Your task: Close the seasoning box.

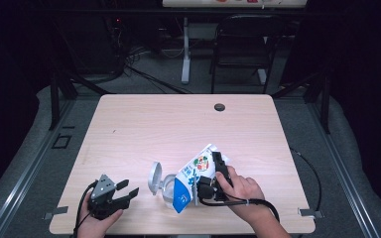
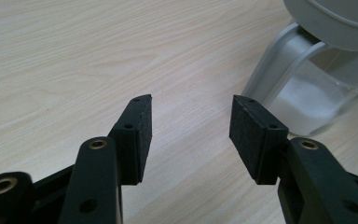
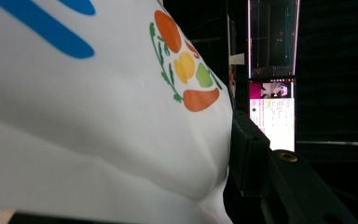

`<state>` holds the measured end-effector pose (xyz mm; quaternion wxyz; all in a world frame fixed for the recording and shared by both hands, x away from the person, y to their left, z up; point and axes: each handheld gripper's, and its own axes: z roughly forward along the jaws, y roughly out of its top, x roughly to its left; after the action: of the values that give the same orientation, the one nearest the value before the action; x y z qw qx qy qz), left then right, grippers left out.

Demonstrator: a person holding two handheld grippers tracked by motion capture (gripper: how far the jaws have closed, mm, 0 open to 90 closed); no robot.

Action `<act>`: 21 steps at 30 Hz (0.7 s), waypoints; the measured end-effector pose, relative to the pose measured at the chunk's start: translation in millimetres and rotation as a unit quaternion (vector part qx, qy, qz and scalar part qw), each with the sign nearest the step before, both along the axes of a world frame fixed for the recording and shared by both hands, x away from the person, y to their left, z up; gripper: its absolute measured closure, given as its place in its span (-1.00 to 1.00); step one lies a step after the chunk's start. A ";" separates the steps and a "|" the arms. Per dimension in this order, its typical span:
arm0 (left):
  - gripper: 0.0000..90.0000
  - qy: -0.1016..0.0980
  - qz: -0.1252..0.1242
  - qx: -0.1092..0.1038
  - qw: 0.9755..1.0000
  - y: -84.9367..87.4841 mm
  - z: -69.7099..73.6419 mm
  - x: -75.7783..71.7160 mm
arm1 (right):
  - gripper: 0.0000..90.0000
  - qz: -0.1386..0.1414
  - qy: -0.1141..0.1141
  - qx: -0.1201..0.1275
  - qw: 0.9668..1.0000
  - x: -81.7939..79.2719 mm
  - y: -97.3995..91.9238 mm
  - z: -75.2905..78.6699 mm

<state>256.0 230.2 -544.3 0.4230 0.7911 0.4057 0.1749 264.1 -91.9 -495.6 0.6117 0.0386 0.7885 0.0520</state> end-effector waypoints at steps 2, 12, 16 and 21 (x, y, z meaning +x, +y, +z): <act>0.10 0.001 -0.001 0.002 1.000 0.1 0.3 -0.1 | 0.41 0.000 0.000 0.000 1.000 -0.1 0.0 0.1; 0.10 0.003 -0.001 0.004 1.000 0.0 0.6 -0.1 | 0.43 0.004 0.002 0.003 1.000 -1.0 0.3 -0.7; 0.10 0.003 -0.002 0.004 1.000 0.0 0.6 -0.1 | 0.43 0.005 0.003 0.004 1.000 -1.3 0.8 -1.8; 0.10 0.003 -0.001 0.004 1.000 0.1 0.5 0.0 | 0.44 0.008 0.002 0.002 1.000 -1.2 1.5 -0.6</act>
<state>256.0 230.4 -543.7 0.4191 0.7936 0.4053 0.1737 262.9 -90.4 -496.3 0.6094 0.0339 0.7900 0.0586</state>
